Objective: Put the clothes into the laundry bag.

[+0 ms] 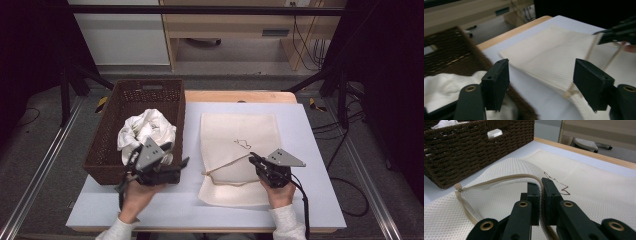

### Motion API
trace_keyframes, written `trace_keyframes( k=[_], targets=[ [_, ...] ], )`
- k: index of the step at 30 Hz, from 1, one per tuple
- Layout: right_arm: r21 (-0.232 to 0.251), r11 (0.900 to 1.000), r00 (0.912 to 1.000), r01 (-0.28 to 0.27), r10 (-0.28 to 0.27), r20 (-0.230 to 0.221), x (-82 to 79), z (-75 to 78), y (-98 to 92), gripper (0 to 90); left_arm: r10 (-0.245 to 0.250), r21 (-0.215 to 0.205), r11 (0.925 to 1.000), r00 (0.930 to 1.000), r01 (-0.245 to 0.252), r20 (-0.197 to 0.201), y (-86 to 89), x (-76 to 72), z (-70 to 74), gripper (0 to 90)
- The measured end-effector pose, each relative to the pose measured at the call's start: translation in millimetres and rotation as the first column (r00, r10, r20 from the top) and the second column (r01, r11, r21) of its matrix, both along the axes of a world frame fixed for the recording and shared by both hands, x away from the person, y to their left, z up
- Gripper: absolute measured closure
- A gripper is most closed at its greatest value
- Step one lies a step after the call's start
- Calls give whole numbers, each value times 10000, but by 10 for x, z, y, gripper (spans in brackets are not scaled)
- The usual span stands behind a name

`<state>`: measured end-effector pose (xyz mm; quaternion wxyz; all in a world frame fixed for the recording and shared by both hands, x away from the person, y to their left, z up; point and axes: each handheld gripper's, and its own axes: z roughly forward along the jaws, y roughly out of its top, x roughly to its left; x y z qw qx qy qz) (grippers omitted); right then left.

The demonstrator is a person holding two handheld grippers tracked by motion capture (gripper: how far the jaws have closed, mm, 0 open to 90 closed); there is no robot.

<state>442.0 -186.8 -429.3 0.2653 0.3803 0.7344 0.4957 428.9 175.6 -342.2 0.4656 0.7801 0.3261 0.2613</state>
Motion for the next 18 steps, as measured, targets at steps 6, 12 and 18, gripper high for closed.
trace_keyframes(
  k=[6, 12, 18],
  targets=[
    [3, 10000, 9999, -42, 42, -125, 12, -7, 3, 854, 795, 867, 9932, 9966, -775, -208, 342, 442, 154, 236],
    [-71, 9999, 9997, -105, 104, -208, 26, -14, -9, 854, 1096, 1887, 9774, 9918, -955, -657, 436, 820, -8, 188],
    [-134, 9998, 9995, -123, 119, -302, 31, -21, -4, 855, 1213, 2494, 9646, 9836, -851, -1334, 460, 1063, -227, 138]
  ],
)
